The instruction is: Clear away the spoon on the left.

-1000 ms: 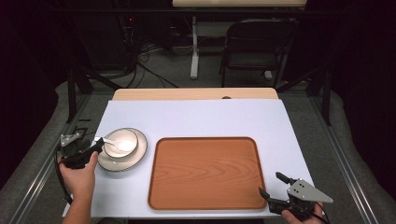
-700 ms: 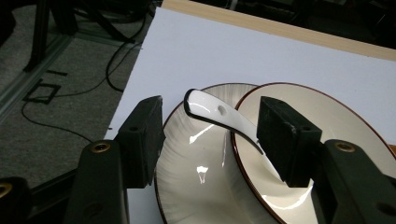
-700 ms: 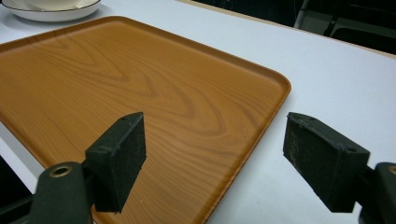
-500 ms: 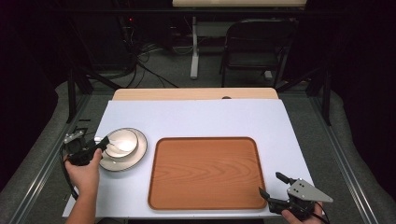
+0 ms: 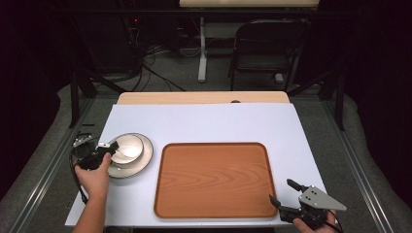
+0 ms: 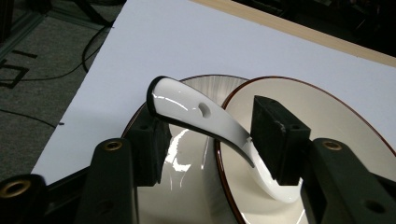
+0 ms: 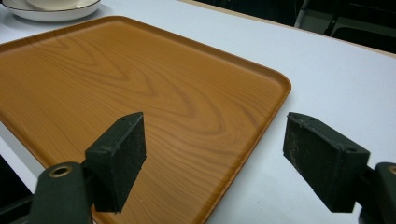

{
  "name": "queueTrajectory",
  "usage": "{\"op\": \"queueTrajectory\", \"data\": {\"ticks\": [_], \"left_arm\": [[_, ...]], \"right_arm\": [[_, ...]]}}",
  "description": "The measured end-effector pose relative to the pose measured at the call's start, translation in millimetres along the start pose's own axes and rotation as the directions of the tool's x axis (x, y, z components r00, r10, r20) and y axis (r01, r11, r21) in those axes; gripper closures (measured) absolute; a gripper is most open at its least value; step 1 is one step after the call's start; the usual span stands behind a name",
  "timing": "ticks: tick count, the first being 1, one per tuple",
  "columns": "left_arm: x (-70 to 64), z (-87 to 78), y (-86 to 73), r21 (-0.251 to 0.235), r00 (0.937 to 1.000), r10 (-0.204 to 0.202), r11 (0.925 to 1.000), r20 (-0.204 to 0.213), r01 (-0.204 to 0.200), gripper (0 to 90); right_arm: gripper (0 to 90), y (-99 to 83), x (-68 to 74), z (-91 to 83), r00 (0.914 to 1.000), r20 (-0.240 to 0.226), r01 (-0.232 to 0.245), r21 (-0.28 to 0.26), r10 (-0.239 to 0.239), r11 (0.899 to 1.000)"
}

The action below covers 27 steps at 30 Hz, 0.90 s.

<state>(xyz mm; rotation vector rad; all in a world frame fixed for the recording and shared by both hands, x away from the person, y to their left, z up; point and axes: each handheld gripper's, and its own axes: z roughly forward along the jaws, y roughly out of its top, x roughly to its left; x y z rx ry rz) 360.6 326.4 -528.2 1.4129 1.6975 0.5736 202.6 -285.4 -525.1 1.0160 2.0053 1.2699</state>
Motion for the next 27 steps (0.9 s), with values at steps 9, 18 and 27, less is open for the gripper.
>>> {"op": "queueTrajectory", "data": {"ticks": [9,18,27], "left_arm": [[-2.1,0.0,-0.1,-0.011,1.0000,0.007,0.9999,0.004,-0.007,58.1],[-2.4,-0.8,0.4,-0.009,0.9999,0.006,0.9999,0.015,-0.006,65.6],[-2.2,-6.8,1.7,-0.055,0.9991,0.015,0.9984,0.040,-0.013,75.0]], "right_arm": [[20.7,0.0,0.0,0.1,1.0000,-0.001,0.003,0.000,-0.003,1.000],[20.7,0.0,0.1,0.2,1.0000,-0.002,-0.001,0.001,0.001,1.000],[20.7,-0.1,0.0,0.1,1.0000,-0.001,0.003,0.000,-0.003,1.000]]}}
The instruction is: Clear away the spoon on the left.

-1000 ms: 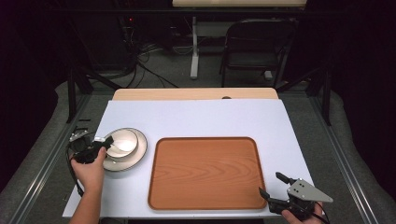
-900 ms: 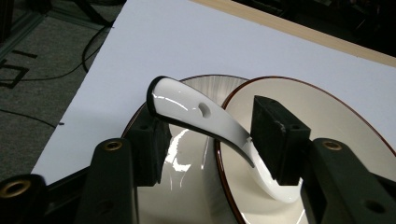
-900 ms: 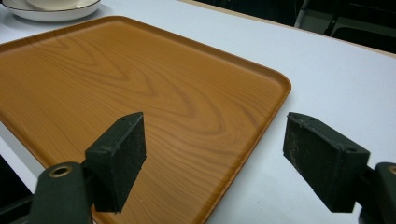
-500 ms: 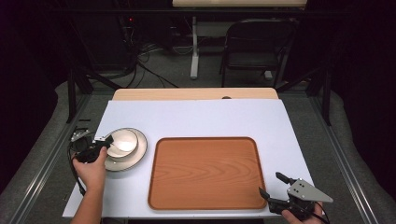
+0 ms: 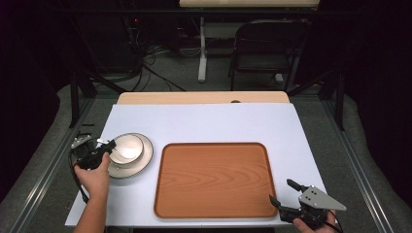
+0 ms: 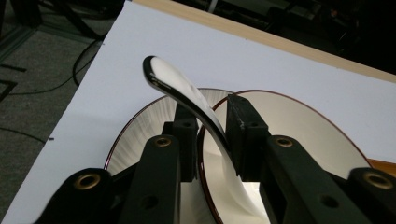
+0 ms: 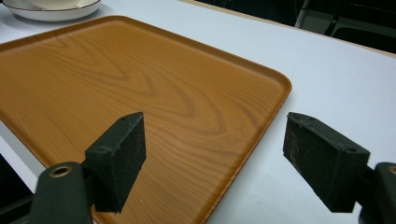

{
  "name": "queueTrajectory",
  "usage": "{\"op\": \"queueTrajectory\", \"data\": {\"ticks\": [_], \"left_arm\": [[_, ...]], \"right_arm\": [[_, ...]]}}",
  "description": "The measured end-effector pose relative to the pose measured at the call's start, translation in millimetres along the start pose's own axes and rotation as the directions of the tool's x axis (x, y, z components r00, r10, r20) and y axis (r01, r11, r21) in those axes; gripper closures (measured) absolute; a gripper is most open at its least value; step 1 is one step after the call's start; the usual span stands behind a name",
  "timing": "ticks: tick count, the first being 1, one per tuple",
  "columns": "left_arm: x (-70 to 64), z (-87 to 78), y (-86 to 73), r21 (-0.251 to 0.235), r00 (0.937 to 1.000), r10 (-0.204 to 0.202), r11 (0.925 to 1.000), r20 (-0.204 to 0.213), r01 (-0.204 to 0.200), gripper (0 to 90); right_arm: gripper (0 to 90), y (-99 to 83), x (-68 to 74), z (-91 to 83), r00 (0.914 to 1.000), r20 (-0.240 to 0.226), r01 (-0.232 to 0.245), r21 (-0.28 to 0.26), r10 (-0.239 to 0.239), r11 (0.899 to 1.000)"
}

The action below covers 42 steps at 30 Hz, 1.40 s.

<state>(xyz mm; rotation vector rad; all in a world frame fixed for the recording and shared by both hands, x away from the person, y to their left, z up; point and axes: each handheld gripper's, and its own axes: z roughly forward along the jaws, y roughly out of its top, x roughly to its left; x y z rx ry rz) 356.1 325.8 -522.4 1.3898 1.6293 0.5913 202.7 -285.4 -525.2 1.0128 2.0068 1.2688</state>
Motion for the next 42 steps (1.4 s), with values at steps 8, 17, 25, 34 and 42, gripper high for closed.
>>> {"op": "queueTrajectory", "data": {"ticks": [8,17,25,34,42], "left_arm": [[-2.7,-7.9,2.2,-0.024,0.9998,0.021,0.9995,0.007,-0.021,79.3],[-15.9,-13.2,8.4,-0.037,0.9966,0.069,0.9970,0.046,-0.068,85.1],[-23.5,-13.6,11.6,-0.035,0.9942,0.093,0.9952,0.054,-0.091,85.1],[-29.6,-21.6,21.4,-0.051,0.9911,0.119,0.9919,0.060,-0.116,85.2],[-40.5,-32.9,32.1,-0.077,0.9844,0.160,0.9850,0.073,-0.154,85.2]], "right_arm": [[20.6,0.0,0.1,0.1,1.0000,-0.001,-0.002,0.001,0.002,1.000],[20.6,0.1,0.2,0.1,1.0000,0.000,-0.002,0.001,0.002,1.000],[20.7,0.0,0.1,-0.1,1.0000,-0.001,0.001,0.000,-0.001,1.000],[20.7,0.1,0.1,0.1,1.0000,-0.002,-0.003,0.000,0.003,1.000],[20.7,0.1,0.1,0.1,1.0000,-0.002,-0.003,0.000,0.003,1.000]]}}
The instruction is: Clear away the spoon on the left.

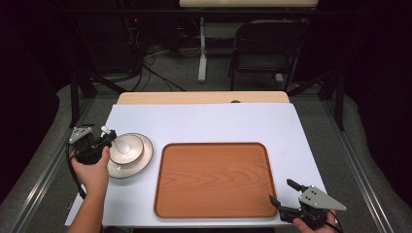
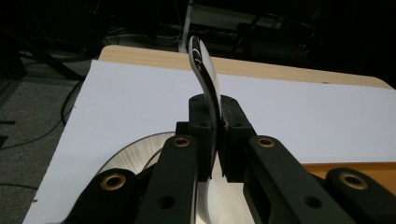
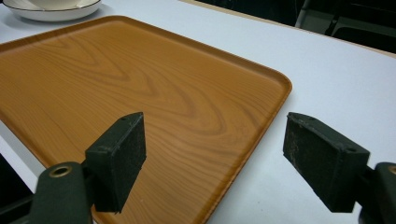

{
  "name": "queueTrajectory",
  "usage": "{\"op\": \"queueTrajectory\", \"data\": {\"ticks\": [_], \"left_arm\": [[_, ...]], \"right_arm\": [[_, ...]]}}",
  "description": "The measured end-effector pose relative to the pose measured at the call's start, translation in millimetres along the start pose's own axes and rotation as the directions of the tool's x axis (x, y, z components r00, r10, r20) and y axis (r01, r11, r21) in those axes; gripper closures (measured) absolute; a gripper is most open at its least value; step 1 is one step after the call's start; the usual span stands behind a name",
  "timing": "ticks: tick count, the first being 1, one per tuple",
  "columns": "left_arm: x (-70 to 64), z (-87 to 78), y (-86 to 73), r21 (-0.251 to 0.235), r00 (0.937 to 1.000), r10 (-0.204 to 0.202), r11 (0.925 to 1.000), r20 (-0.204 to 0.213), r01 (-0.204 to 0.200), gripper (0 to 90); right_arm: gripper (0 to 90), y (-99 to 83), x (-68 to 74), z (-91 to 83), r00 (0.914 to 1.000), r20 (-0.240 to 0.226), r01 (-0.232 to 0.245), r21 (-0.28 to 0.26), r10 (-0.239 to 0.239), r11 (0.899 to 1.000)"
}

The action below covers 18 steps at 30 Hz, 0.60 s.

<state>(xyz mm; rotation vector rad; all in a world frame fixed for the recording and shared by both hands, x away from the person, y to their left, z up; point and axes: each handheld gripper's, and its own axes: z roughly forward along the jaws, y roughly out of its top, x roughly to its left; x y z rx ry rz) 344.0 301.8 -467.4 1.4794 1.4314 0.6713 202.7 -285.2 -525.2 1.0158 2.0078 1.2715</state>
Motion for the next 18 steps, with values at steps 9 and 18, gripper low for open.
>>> {"op": "queueTrajectory", "data": {"ticks": [9,18], "left_arm": [[-13.2,-12.1,14.3,-0.017,0.9986,0.048,0.9987,0.022,-0.048,85.3],[-23.5,-22.7,23.3,-0.032,0.9955,0.078,0.9966,0.053,-0.077,85.3]], "right_arm": [[20.7,0.0,0.1,0.1,1.0000,0.001,0.001,0.000,-0.001,1.000],[20.7,0.0,0.1,0.1,1.0000,0.002,-0.001,0.000,0.001,1.000]]}}
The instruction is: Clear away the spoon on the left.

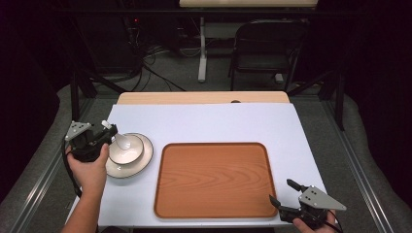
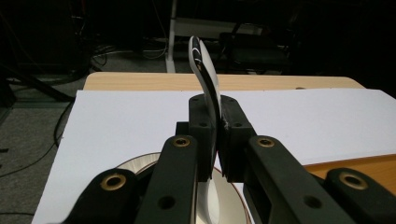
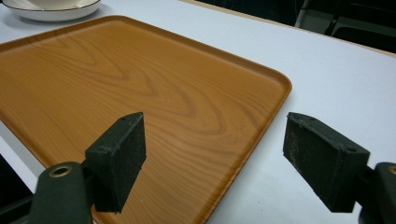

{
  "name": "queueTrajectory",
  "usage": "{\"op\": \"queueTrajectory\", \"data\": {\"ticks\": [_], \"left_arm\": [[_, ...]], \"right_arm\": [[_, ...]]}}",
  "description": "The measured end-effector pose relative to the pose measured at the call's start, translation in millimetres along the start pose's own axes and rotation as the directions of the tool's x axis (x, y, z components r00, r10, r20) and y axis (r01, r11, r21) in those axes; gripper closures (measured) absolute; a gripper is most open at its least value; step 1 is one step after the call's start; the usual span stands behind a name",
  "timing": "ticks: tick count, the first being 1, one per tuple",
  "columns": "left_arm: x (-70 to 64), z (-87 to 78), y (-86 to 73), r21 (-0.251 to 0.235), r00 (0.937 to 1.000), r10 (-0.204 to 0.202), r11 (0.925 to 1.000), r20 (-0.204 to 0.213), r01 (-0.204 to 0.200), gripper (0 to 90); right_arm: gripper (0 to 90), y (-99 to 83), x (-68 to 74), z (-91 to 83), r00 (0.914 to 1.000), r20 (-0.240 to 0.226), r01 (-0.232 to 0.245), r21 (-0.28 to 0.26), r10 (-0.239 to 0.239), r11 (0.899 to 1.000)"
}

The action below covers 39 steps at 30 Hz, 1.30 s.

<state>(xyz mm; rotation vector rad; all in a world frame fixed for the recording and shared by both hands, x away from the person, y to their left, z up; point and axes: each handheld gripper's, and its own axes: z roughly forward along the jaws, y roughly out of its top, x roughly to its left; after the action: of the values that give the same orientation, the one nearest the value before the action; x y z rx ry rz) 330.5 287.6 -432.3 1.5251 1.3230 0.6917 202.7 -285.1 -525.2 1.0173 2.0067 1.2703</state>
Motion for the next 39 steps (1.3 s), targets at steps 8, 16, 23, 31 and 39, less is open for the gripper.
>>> {"op": "queueTrajectory", "data": {"ticks": [8,16,23,31,39], "left_arm": [[-5.4,-5.3,4.4,-0.001,0.9993,0.020,0.9998,0.031,-0.020,85.3],[-15.1,-7.4,8.7,0.032,0.9944,0.046,0.9983,0.095,-0.050,85.3],[-34.7,-4.8,10.3,0.082,0.9794,0.105,0.9894,0.173,-0.120,85.3],[-64.0,-1.7,14.9,0.138,0.9450,0.178,0.9652,0.274,-0.222,85.3],[-87.5,3.6,13.1,0.176,0.9068,0.220,0.9385,0.360,-0.297,85.3]], "right_arm": [[20.7,0.0,0.0,0.1,1.0000,0.000,0.000,0.000,0.000,1.000],[20.7,0.0,0.0,0.0,1.0000,0.000,0.001,0.000,-0.001,1.000],[20.7,0.1,0.0,-0.1,1.0000,0.000,0.002,0.001,-0.002,1.000],[20.7,0.0,-0.1,0.0,1.0000,-0.001,0.001,0.000,-0.001,1.000],[20.8,0.0,0.0,-0.5,1.0000,-0.001,0.005,0.000,-0.005,1.000]]}}
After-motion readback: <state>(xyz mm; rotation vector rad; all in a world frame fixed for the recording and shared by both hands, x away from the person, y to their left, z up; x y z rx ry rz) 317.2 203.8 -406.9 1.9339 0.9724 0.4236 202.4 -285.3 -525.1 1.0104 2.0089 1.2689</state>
